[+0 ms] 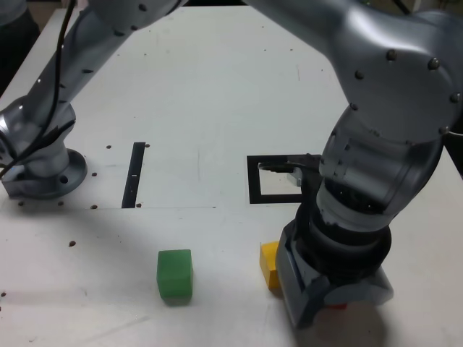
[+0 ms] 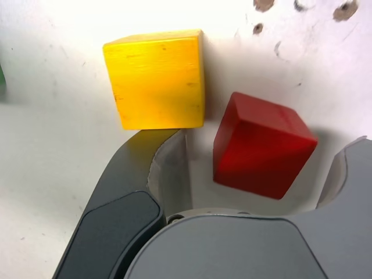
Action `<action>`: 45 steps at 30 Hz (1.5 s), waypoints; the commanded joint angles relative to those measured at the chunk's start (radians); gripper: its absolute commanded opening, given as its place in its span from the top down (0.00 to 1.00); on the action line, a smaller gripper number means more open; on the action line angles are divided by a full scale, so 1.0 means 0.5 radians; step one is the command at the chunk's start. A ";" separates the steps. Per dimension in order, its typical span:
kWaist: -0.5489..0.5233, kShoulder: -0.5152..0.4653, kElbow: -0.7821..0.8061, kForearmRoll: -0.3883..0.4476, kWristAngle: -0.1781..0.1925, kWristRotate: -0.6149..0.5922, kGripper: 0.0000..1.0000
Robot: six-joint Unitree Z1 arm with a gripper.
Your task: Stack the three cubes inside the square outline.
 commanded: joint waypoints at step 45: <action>-0.075 -0.249 0.069 -0.260 0.235 0.113 0.81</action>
